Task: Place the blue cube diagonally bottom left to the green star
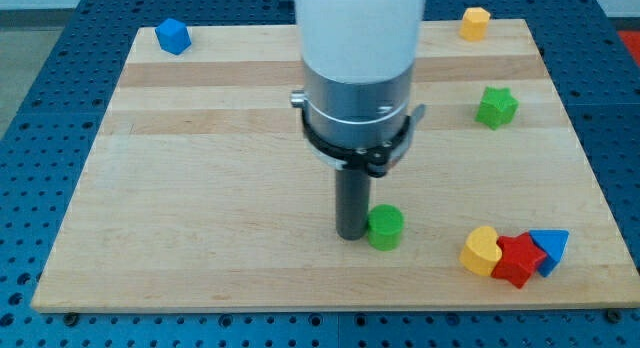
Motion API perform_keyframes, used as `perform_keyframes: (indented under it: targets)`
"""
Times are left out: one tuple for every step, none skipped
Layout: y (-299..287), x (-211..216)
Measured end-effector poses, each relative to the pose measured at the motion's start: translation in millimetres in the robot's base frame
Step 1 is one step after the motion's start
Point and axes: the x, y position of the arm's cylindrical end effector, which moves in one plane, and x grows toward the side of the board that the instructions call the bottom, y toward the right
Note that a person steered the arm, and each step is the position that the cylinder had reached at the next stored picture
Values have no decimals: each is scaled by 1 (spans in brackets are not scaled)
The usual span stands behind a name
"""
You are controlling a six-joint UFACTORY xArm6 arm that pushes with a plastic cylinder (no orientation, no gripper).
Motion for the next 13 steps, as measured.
perform_keyframes:
  targets:
    - [30,2]
    - [69,2]
    - [86,2]
    - [69,-18]
    - [-24,-83]
    - [-119,-153]
    - [-230,-192]
    - [-301,-279]
    - [-329,-318]
    - [-307,-347]
    - [-272,-357]
    - [-268,-347]
    - [-262,-323]
